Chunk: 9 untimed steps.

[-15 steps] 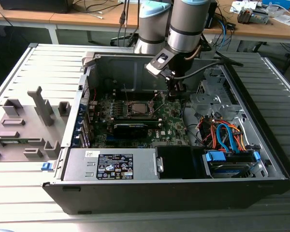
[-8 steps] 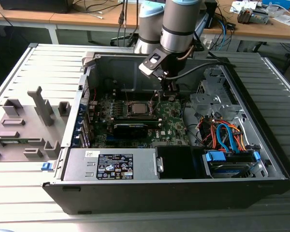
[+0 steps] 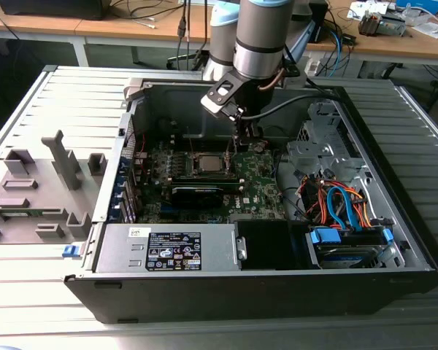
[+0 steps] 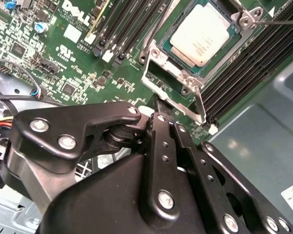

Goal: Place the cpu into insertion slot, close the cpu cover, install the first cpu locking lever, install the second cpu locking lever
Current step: 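Close the cpu cover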

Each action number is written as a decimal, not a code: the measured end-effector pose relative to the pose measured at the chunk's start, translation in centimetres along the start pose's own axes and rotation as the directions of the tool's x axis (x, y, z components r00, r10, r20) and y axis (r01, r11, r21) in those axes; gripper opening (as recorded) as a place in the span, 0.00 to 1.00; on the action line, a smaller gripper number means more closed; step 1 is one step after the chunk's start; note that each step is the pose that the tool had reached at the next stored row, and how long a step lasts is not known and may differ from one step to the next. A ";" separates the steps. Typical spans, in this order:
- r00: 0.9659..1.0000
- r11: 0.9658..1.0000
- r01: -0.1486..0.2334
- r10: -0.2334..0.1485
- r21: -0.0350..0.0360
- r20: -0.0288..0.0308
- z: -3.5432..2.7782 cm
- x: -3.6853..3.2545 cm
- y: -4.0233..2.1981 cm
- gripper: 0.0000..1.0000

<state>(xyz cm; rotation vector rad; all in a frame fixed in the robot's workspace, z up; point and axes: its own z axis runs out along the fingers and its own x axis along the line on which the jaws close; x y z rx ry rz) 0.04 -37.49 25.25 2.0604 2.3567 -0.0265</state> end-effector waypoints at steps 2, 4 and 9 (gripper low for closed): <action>1.000 1.000 0.000 0.000 0.000 0.000 0.01 0.02 -0.14 0.11; 1.000 1.000 0.000 0.000 0.000 0.000 0.02 0.03 -0.26 0.11; 1.000 1.000 0.000 0.000 0.000 0.000 0.05 0.07 -0.52 0.11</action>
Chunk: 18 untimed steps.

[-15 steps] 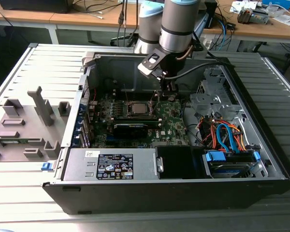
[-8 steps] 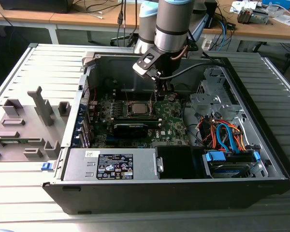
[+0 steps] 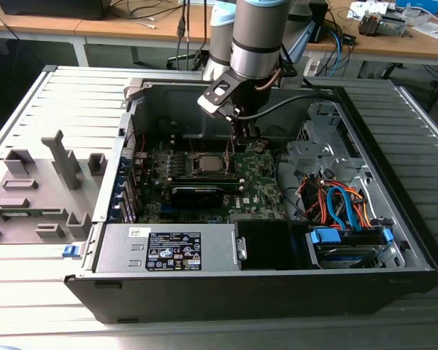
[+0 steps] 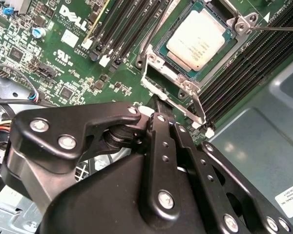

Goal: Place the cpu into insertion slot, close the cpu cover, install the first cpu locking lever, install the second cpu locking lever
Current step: 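Close the cpu cover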

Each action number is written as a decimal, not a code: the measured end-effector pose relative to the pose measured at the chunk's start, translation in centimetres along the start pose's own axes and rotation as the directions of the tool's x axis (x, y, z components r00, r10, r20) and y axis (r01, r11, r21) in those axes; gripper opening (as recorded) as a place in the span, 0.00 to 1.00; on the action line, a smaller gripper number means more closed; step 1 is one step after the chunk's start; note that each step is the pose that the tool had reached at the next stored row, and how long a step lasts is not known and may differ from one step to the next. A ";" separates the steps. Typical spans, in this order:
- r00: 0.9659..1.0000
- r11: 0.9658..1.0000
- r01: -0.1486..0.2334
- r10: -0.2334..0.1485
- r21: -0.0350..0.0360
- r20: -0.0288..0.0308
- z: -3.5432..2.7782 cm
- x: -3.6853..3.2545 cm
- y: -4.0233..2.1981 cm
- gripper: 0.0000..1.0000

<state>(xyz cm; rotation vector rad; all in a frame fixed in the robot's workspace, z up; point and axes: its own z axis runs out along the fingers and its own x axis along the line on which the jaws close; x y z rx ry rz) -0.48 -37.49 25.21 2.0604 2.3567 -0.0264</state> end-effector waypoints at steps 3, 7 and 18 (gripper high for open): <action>1.000 1.000 0.000 0.000 0.000 0.000 0.01 0.01 -0.10 0.11; 1.000 1.000 0.000 0.000 0.000 0.000 0.01 0.02 -0.18 0.11; 1.000 1.000 0.000 0.000 0.000 0.000 0.05 0.07 -0.52 0.11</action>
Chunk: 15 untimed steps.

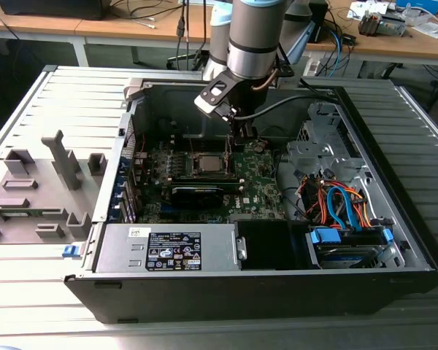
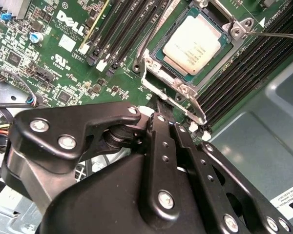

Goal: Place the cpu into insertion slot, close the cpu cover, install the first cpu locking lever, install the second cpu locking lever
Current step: 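Close the cpu cover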

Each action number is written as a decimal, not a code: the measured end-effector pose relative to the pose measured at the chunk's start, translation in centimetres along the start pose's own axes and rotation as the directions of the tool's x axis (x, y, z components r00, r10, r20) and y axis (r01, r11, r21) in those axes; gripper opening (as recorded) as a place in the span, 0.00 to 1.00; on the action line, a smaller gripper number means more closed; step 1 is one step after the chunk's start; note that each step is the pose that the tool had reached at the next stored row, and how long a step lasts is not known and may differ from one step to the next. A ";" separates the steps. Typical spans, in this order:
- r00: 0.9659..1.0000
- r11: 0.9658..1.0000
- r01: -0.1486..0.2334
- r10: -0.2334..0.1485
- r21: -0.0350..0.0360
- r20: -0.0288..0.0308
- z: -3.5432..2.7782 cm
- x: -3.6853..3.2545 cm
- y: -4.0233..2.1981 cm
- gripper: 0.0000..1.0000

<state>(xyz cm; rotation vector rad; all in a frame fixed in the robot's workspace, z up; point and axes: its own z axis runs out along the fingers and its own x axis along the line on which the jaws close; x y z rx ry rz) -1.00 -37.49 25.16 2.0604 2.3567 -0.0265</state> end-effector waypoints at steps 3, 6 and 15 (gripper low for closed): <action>1.000 1.000 0.000 0.000 0.000 0.000 0.01 0.02 -0.12 0.11; 1.000 1.000 0.000 0.000 0.000 0.000 0.03 0.06 -0.45 0.11; 1.000 1.000 0.000 0.000 0.000 0.000 0.10 0.23 -1.72 0.11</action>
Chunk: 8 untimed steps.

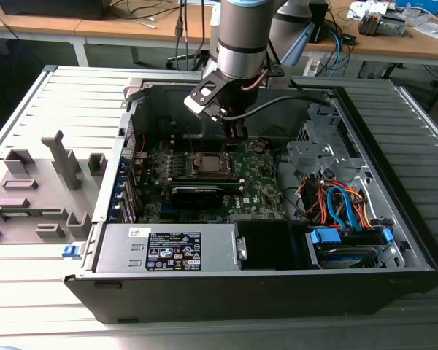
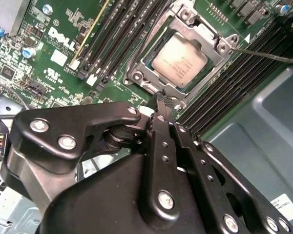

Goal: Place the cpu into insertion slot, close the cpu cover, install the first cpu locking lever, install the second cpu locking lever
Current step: 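Close the cpu cover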

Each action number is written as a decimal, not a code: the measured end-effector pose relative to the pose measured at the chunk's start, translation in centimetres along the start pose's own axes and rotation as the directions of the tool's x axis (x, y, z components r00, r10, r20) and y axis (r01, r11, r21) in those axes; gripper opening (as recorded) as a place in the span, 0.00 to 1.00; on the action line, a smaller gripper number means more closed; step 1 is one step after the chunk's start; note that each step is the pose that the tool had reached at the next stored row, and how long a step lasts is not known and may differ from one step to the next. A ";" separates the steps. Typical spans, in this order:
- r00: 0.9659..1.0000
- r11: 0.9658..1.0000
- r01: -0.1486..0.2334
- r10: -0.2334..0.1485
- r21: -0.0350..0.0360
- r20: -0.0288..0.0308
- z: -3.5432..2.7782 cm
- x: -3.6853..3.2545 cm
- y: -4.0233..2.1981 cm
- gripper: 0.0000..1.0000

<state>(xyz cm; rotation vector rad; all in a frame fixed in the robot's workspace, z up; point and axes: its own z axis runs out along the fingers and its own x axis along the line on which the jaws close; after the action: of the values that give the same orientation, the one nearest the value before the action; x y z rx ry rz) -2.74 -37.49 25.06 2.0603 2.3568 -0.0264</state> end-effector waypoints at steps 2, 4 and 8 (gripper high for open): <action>1.000 1.000 0.000 0.000 0.000 0.000 0.01 0.03 -0.23 0.11; 1.000 1.000 0.000 0.000 0.000 0.000 0.03 0.06 -0.44 0.11; 1.000 1.000 0.000 0.000 0.000 0.000 0.05 0.10 -0.77 0.11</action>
<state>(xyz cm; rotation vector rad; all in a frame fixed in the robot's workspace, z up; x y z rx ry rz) -3.52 -37.49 25.02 2.0603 2.3568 -0.0265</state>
